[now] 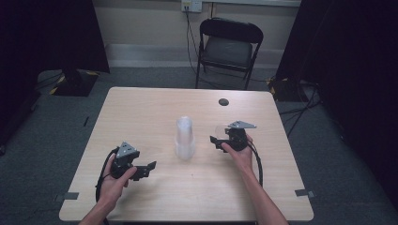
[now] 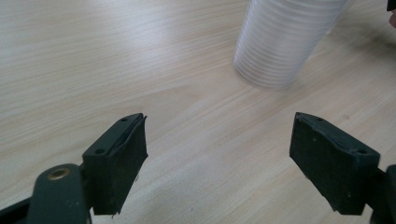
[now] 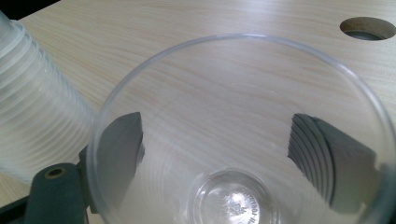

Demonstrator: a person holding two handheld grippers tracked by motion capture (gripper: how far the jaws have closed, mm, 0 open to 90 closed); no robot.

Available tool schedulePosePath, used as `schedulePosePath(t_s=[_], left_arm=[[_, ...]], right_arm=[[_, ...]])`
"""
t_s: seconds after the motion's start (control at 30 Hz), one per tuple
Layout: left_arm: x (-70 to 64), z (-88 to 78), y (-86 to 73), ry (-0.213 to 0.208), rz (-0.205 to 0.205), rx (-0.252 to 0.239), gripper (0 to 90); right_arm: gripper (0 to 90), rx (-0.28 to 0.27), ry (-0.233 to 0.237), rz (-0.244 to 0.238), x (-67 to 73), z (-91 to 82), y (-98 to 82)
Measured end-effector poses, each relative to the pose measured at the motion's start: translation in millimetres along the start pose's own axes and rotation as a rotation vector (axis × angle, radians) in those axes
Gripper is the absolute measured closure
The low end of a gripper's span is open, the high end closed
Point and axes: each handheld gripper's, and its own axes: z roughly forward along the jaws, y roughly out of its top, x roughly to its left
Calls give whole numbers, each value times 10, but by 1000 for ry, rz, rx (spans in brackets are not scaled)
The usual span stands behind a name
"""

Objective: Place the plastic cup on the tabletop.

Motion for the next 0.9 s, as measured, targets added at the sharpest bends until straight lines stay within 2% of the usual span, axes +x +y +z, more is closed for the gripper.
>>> schedulePosePath(t_s=[0.33,0.9], left_arm=[[8,-6,-5,4,-5,0,188],[86,-13,-13,35,-19,-7,189]], right_arm=[[142,14,-8,9,-13,-17,-37],[143,25,-13,15,-32,-188,-111]])
